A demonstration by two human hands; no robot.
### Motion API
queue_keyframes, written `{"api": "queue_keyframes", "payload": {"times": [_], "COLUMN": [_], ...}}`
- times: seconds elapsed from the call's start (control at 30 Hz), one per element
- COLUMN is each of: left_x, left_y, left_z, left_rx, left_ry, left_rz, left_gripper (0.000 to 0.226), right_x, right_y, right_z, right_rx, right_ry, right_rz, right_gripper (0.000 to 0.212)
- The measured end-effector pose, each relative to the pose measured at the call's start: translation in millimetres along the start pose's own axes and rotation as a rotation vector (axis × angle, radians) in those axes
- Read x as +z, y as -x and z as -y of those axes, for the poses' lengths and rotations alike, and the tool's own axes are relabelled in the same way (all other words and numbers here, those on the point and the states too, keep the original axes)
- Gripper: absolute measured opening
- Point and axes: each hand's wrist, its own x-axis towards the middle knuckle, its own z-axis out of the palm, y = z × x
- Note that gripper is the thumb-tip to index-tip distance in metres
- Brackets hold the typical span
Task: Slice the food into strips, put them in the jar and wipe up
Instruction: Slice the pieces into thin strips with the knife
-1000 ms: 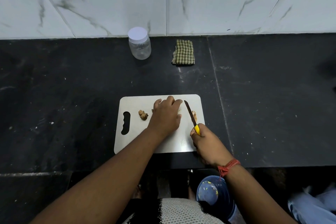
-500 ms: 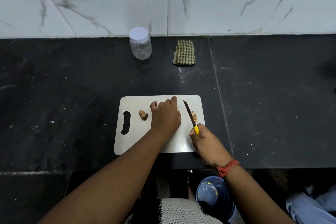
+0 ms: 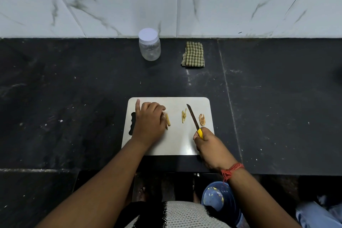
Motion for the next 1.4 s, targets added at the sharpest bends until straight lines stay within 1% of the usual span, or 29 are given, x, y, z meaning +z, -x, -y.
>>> {"api": "queue_keyframes", "payload": {"times": [0.1, 0.27, 0.43, 0.57, 0.63, 0.73, 0.9, 1.03, 1.23, 1.33, 1.4], "left_x": [-3, -4, -6, -6, -4, -1, 3, 4, 9, 13, 14], "left_y": [7, 11, 9, 8, 9, 10, 9, 5, 4, 8, 13], "left_z": [6, 7, 10, 9, 7, 4, 1, -7, -24, -23, -19], "left_rx": [0.041, 0.063, 0.033, 0.061, 0.092, 0.122, 0.096, 0.110, 0.106, 0.068, 0.082], "left_ry": [-0.005, -0.041, -0.051, -0.020, -0.017, -0.067, -0.089, -0.108, -0.050, 0.010, 0.016], "left_rz": [0.030, 0.081, 0.060, 0.024, 0.020, 0.070, 0.105, 0.127, 0.137, 0.091, 0.061], "left_gripper": [0.023, 0.034, 0.023, 0.019, 0.019, 0.023, 0.024, 0.027, 0.025, 0.022, 0.021], "right_x": [4, 10, 12, 12, 13, 14, 15, 19, 23, 24, 26], "right_y": [0, -1, 0, 1, 1, 1, 3, 2, 0, 0, -1], "right_z": [5, 7, 6, 5, 4, 4, 5, 6, 10, 12, 13], "right_rx": [-0.005, -0.003, -0.008, -0.007, -0.008, -0.004, -0.001, 0.028, 0.015, 0.002, -0.006], "right_ry": [0.018, 0.033, 0.045, 0.037, 0.040, 0.038, 0.051, 0.069, 0.196, 0.280, 0.326], "right_rz": [0.015, 0.025, 0.023, 0.014, 0.013, 0.014, 0.019, 0.041, 0.010, 0.013, 0.016], "right_gripper": [0.017, 0.018, 0.019, 0.019, 0.019, 0.018, 0.019, 0.020, 0.020, 0.018, 0.016]}}
